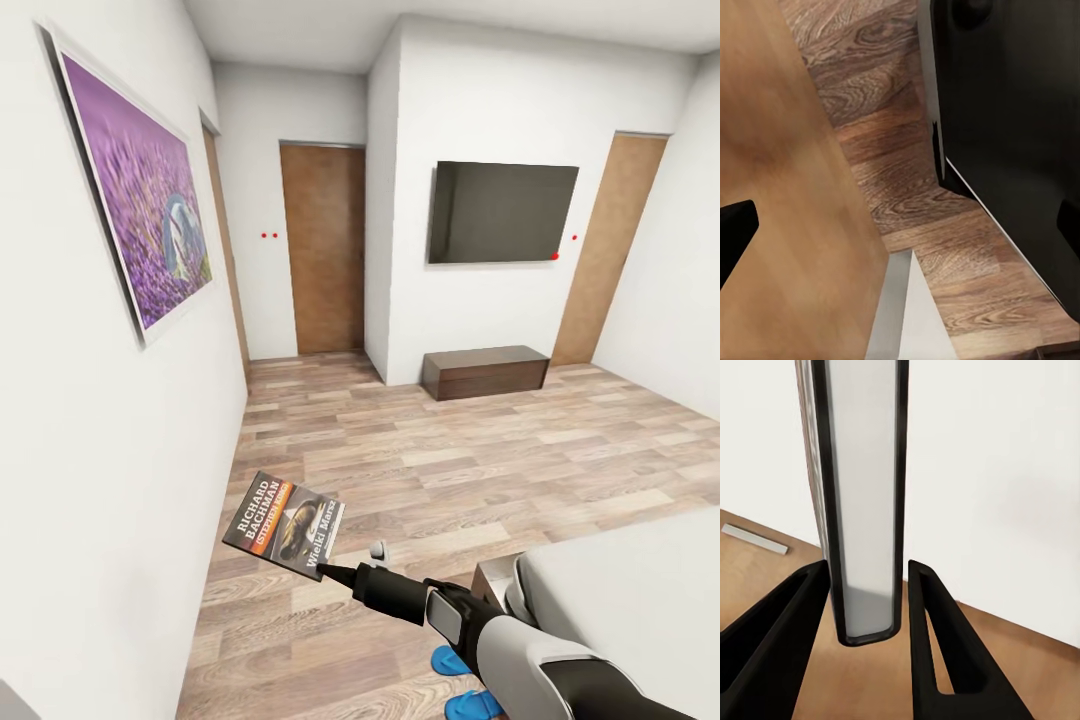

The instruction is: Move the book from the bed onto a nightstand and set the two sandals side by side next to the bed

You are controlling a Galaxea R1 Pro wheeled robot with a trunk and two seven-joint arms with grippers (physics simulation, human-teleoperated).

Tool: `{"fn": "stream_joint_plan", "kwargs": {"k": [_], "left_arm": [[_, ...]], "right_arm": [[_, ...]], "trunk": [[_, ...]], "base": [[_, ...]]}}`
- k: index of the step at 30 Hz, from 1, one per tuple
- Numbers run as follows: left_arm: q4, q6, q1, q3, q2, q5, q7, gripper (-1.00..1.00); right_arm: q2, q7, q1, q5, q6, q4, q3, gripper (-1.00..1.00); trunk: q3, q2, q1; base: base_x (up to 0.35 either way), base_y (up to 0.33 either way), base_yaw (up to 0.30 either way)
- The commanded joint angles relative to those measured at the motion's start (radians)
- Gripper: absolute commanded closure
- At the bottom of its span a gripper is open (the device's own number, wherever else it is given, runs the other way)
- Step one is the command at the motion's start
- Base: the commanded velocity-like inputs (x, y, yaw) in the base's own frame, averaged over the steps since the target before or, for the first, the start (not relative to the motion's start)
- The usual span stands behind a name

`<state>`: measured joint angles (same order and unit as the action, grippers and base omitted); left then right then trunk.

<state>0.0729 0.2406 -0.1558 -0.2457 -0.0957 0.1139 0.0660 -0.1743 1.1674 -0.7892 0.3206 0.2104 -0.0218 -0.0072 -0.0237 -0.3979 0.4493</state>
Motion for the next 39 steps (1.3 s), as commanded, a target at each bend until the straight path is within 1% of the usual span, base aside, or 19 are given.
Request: {"fn": "stream_joint_plan", "kwargs": {"k": [1,20,39], "left_arm": [[0.002,0.001,-0.001,-0.009,0.0,0.01,0.003,-1.0],[0.002,0.002,0.0,-0.009,0.001,0.01,0.003,-1.0],[0.002,0.002,0.0,-0.009,0.001,0.01,0.003,-1.0]], "right_arm": [[0.0,0.002,-0.001,0.005,0.01,0.0,-0.001,1.0],[0.0,0.008,-0.001,0.005,-0.013,0.0,-0.001,1.0],[0.0,0.012,-0.001,0.005,-0.015,0.0,-0.001,1.0]], "trunk": [[-0.002,-0.002,0.001],[-0.017,-0.002,0.001],[-0.019,-0.002,0.001]], "base": [[0.0,0.0,0.082],[0.0,0.0,0.174],[0.0,0.0,0.026]]}}
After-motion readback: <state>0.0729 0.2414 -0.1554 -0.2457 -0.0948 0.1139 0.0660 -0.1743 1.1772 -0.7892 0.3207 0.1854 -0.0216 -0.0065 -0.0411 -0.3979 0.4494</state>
